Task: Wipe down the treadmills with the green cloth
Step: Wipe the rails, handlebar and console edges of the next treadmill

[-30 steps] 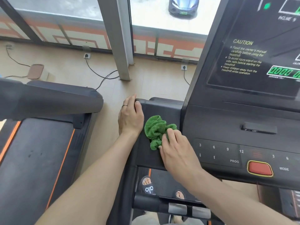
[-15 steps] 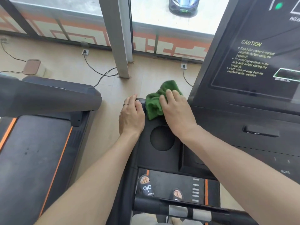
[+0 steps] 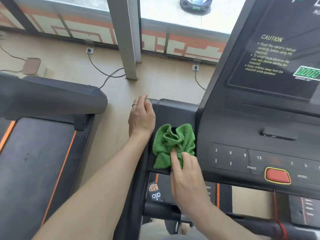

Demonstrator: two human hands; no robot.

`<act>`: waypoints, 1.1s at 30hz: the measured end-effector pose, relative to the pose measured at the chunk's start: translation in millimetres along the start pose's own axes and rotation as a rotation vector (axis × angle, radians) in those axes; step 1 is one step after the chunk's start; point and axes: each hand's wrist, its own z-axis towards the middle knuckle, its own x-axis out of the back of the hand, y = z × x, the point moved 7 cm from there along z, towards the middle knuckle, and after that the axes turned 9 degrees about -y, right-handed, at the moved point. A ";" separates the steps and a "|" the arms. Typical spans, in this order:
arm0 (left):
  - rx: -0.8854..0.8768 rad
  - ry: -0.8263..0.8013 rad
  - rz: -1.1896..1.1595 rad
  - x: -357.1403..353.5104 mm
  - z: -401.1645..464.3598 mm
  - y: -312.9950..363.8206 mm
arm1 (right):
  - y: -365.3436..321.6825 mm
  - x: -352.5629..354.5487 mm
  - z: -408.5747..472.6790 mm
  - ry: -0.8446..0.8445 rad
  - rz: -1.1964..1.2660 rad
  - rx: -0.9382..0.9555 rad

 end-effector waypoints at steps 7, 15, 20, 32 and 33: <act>0.072 0.036 -0.131 7.7 -5.4 -14.5 | -55.3 -11.5 2.0 0.100 0.090 0.322; 0.090 0.033 -0.117 7.0 -11.5 -13.9 | 22.9 -10.5 -21.9 -0.038 -0.093 0.213; 0.122 0.015 -0.224 10.1 -13.9 -14.1 | 16.0 20.2 42.7 0.148 0.149 -0.076; 0.156 0.050 -0.448 14.6 -11.2 -21.8 | 17.1 30.7 71.1 -0.138 0.046 -0.021; 0.199 0.061 -0.534 17.4 -11.4 -26.4 | 22.7 33.0 70.9 -0.149 0.130 -0.050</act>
